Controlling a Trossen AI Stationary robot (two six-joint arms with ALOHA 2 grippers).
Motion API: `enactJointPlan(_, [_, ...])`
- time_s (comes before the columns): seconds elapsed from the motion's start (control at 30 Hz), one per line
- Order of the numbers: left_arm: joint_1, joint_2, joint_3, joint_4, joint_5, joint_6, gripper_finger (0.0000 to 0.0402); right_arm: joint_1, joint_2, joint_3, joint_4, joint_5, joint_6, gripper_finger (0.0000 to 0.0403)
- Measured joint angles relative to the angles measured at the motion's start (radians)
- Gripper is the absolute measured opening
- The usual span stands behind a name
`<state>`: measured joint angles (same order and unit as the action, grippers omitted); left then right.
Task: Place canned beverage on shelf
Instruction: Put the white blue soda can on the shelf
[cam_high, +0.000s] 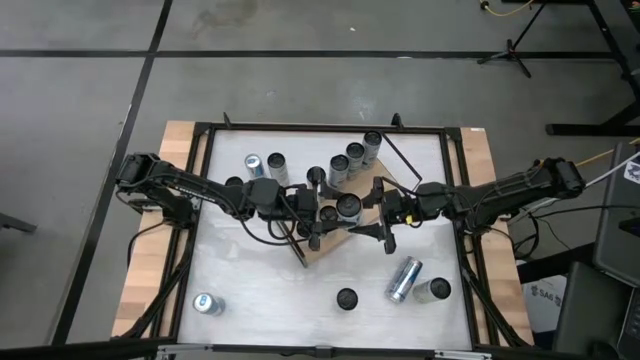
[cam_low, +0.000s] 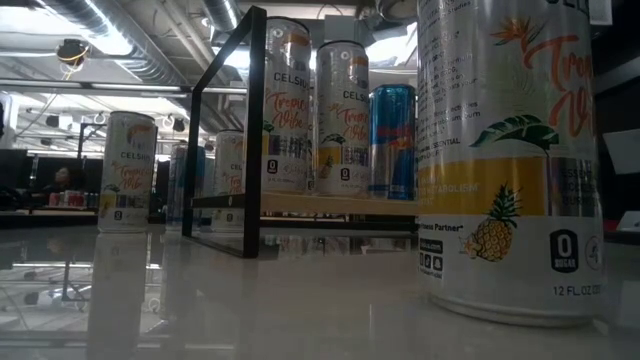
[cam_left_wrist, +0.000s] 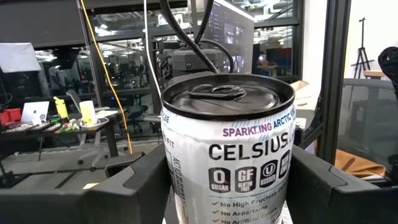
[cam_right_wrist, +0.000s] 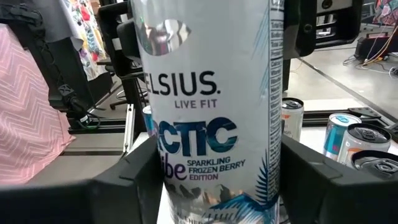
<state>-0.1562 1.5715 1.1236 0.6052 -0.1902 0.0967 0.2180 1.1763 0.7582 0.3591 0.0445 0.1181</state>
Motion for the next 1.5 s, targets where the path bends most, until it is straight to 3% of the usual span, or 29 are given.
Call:
enactJointPlan(0.9, [0.001, -0.001, 0.0, -0.016, -0.009, -0.016, 0.0365, 0.0, 0.003, -0.001, -0.011, 0.015, 0.003, 0.0236])
enactJointPlan(1.5, [0.0, -0.002, 0.001, -0.005, -0.092, -0.016, 0.0365, -0.002, -0.096, -0.002, -0.188, 0.24, -0.056, 0.0237])
